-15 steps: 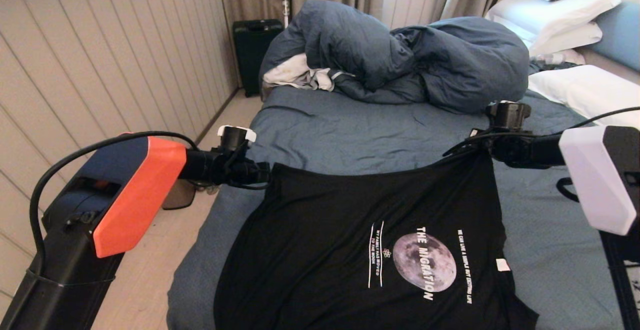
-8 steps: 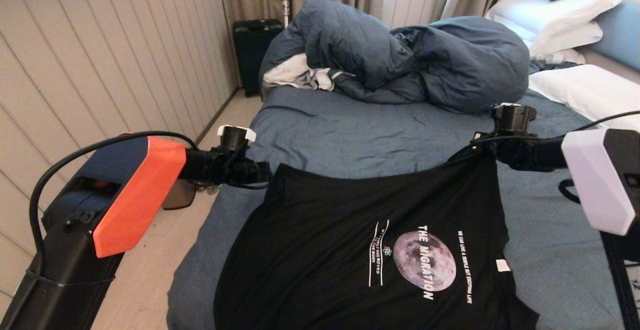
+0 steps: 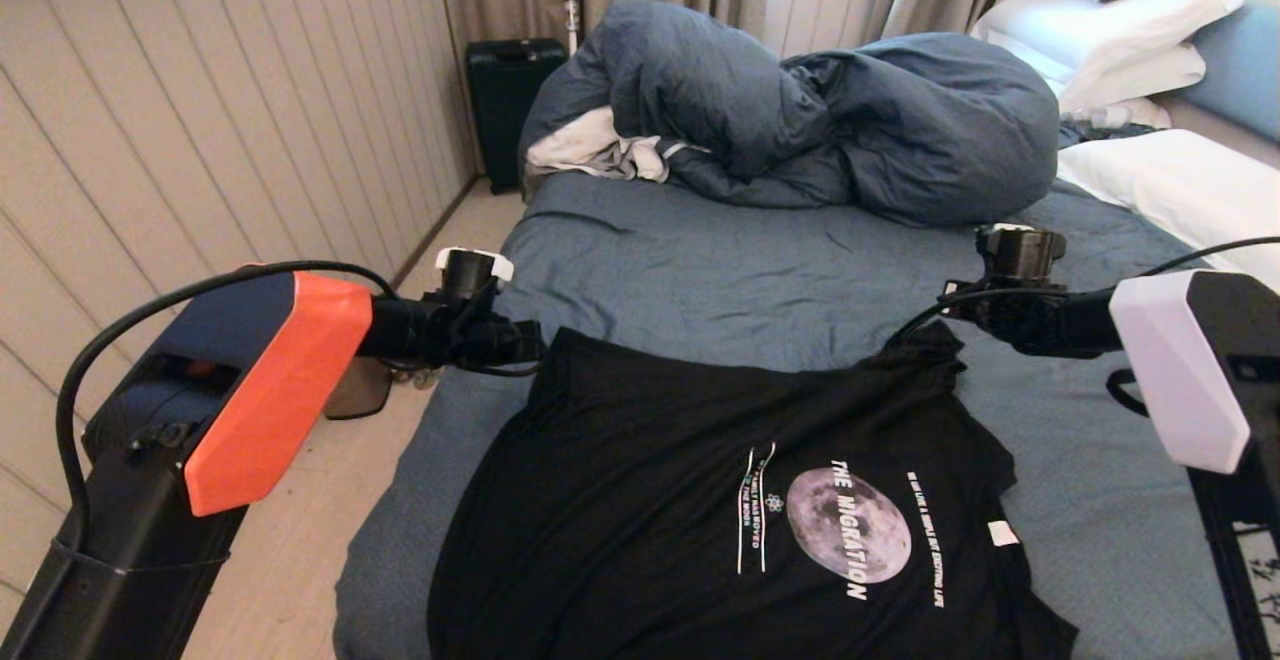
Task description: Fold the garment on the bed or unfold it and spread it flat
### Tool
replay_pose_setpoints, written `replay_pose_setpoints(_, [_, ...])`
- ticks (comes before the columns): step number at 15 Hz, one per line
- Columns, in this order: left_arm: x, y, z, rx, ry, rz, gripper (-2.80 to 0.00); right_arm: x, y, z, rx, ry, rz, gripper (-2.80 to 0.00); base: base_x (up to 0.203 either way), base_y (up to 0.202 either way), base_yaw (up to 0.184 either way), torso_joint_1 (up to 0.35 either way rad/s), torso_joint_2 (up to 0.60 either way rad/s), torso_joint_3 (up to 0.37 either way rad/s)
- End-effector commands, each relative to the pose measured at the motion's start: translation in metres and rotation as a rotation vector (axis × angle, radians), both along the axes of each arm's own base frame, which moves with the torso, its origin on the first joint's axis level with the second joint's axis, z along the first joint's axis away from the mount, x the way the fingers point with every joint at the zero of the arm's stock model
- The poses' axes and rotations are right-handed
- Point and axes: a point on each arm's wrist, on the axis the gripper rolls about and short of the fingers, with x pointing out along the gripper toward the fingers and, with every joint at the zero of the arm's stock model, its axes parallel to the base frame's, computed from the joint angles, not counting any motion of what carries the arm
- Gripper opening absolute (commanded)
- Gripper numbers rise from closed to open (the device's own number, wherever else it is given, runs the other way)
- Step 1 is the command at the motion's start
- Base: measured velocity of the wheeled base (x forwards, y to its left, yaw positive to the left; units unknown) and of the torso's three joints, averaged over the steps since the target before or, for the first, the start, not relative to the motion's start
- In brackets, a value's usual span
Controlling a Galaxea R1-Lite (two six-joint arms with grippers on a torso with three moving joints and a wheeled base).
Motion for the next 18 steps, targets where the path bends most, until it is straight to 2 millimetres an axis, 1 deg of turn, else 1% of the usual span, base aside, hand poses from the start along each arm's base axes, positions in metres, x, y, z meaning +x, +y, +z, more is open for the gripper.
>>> replay_pose_setpoints(1, [0.000, 0.001, 0.001, -0.002, -0.002, 0.002, -2.80, -0.002, -0.007, 0.004, -0.003, -0.010, -0.013, 0.00, 0.000, 0.000, 0.000, 0.000, 0.00, 0.000])
replay_pose_setpoints(2, [0.000, 0.001, 0.002, -0.002, -0.003, 0.002, -2.80, -0.004, -0.009, 0.008, -0.003, -0.017, -0.017, 0.00, 0.000, 0.000, 0.000, 0.000, 0.00, 0.000])
replay_pose_setpoints(3, [-0.002, 0.001, 0.009, -0.006, -0.015, 0.003, -2.80, -0.007, -0.013, 0.017, -0.002, -0.031, -0.024, 0.00, 0.000, 0.000, 0.000, 0.000, 0.00, 0.000])
replay_pose_setpoints(4, [-0.004, 0.002, 0.021, -0.014, -0.035, 0.004, -2.80, -0.010, -0.014, 0.026, 0.003, -0.049, -0.026, 0.00, 0.000, 0.000, 0.000, 0.000, 0.00, 0.000])
replay_pose_setpoints(6, [-0.013, 0.009, 0.059, -0.056, -0.093, 0.023, -2.80, -0.020, -0.010, 0.058, 0.034, -0.106, -0.034, 0.00, 0.000, 0.000, 0.000, 0.000, 0.00, 0.000])
replay_pose_setpoints(7, [-0.021, 0.014, 0.081, -0.074, -0.124, 0.029, -2.80, -0.029, -0.006, 0.078, 0.056, -0.118, -0.035, 0.00, 0.000, 0.000, 0.000, 0.000, 0.00, 0.000])
replay_pose_setpoints(8, [-0.029, 0.018, 0.098, -0.086, -0.146, 0.033, -2.80, -0.039, -0.002, 0.095, 0.088, -0.114, -0.033, 0.00, 0.000, 0.000, 0.000, 0.000, 0.00, 0.000])
replay_pose_setpoints(9, [-0.042, 0.023, 0.121, -0.099, -0.176, 0.034, -2.80, -0.052, 0.004, 0.113, 0.126, -0.099, -0.021, -2.80, 0.000, 0.000, 0.000, 0.000, 0.00, 0.000])
replay_pose_setpoints(11, [-0.080, 0.036, 0.165, -0.122, -0.234, 0.028, -2.80, -0.086, 0.019, 0.145, 0.202, -0.015, 0.029, -2.80, 0.000, 0.000, 0.000, 0.000, 0.00, 0.000])
replay_pose_setpoints(12, [-0.103, 0.043, 0.187, -0.136, -0.265, 0.020, -2.80, -0.105, 0.026, 0.161, 0.244, 0.014, 0.065, -2.80, 0.000, 0.000, 0.000, 0.000, 0.00, 0.000])
replay_pose_setpoints(14, [-0.158, 0.061, 0.224, -0.159, -0.326, 0.011, -2.80, -0.154, 0.039, 0.196, 0.312, 0.031, 0.157, -2.80, 0.000, 0.000, 0.000, 0.000, 0.00, 0.000])
replay_pose_setpoints(15, [-0.189, 0.071, 0.237, -0.165, -0.351, 0.010, -2.80, -0.185, 0.047, 0.214, 0.333, 0.025, 0.205, -2.80, 0.000, 0.000, 0.000, 0.000, 0.00, 0.000])
replay_pose_setpoints(16, [-0.222, 0.083, 0.247, -0.167, -0.372, 0.013, -2.80, -0.218, 0.054, 0.227, 0.346, 0.019, 0.244, -2.80, 0.000, 0.000, 0.000, 0.000, 0.00, 0.000])
replay_pose_setpoints(17, [-0.252, 0.096, 0.254, -0.165, -0.389, 0.023, -2.80, -0.248, 0.061, 0.234, 0.346, 0.018, 0.272, -2.80, 0.000, 0.000, 0.000, 0.000, 0.00, 0.000])
replay_pose_setpoints(18, [-0.284, 0.110, 0.258, -0.158, -0.407, 0.042, -2.80, -0.283, 0.068, 0.237, 0.332, 0.019, 0.300, -2.80, 0.000, 0.000, 0.000, 0.000, 0.00, 0.000])
